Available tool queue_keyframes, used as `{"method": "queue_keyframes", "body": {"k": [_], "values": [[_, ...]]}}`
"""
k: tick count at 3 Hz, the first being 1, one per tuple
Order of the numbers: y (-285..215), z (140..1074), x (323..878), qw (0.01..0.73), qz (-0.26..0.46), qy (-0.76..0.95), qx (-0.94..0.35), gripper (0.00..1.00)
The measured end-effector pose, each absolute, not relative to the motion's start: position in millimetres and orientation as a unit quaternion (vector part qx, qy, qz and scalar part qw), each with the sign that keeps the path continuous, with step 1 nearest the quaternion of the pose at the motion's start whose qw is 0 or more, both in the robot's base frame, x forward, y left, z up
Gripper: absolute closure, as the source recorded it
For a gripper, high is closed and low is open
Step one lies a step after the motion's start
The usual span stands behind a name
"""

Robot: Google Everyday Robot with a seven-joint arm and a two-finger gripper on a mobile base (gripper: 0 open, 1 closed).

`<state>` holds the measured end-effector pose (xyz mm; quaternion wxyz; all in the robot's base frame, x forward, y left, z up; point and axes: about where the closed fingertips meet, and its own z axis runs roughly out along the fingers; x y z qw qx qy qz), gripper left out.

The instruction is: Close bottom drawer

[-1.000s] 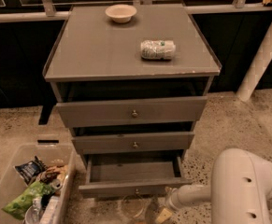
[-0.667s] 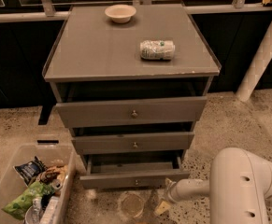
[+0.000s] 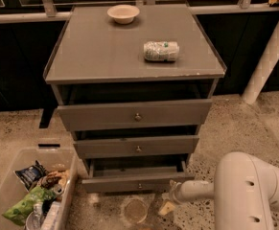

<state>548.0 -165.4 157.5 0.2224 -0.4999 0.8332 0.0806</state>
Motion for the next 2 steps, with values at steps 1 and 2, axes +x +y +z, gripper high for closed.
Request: {"method": "queue_keyframes", "body": {"k": [1,2], "values": [[-165,158,547,0.222,0.081,0.833,-0.5,0.0],[-165,161,562,0.226,0.076,0.833,-0.5,0.0]]}}
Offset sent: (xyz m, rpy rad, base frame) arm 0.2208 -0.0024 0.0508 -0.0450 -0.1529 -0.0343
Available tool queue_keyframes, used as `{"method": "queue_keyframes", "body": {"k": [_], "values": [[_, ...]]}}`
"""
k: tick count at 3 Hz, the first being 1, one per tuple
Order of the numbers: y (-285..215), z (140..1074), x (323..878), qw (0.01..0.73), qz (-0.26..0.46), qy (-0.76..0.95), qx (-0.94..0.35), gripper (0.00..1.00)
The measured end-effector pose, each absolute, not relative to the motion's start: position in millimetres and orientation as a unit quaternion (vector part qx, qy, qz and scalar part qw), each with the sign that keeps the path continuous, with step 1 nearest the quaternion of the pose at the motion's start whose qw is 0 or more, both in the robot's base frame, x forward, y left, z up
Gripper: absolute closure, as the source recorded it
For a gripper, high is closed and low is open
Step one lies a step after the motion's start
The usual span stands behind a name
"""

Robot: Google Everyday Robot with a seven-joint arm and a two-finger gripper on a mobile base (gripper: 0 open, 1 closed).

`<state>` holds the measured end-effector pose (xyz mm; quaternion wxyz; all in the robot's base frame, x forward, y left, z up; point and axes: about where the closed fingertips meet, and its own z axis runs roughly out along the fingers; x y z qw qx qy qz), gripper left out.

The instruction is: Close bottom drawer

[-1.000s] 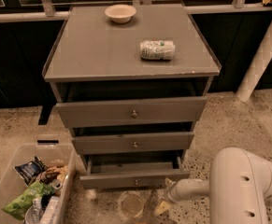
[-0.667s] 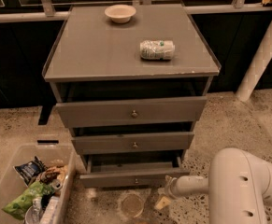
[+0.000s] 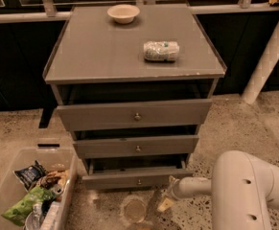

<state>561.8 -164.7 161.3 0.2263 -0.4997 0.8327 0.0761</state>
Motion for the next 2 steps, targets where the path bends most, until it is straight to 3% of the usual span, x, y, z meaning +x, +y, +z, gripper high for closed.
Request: {"method": "queue_keyframes", "body": {"k": [2], "values": [[-161.7,167.5,584.5,0.229,0.075,0.833,-0.497,0.0]]}}
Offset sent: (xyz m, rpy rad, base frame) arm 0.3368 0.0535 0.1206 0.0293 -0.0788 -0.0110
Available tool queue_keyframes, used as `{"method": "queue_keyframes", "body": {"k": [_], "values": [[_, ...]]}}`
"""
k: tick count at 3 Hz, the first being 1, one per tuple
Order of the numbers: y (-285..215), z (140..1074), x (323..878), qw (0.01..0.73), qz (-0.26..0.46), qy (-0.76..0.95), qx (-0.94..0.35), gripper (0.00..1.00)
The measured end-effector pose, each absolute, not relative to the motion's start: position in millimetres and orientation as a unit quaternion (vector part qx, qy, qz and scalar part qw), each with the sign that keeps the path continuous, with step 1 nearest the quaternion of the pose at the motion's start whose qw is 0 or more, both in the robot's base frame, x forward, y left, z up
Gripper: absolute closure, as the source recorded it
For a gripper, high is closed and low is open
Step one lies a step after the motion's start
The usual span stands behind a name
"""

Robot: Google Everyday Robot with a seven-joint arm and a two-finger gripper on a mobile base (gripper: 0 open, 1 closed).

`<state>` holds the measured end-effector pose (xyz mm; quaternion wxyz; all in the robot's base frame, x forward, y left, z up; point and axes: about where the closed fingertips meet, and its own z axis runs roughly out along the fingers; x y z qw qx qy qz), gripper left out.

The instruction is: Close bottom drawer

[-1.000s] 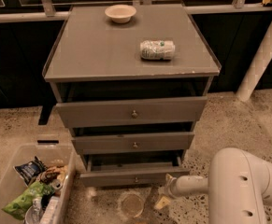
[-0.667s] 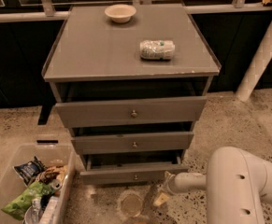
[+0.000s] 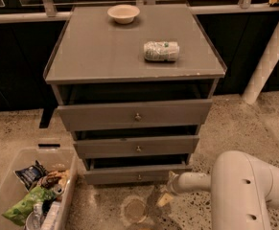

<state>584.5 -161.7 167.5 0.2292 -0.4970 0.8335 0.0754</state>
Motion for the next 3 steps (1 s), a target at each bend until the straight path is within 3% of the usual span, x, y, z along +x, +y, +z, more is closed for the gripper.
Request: {"method": "queue_keyframes", "body": {"k": [3], "values": [[-163,179,633,0.235,0.056,0.831,-0.5,0.0]]}}
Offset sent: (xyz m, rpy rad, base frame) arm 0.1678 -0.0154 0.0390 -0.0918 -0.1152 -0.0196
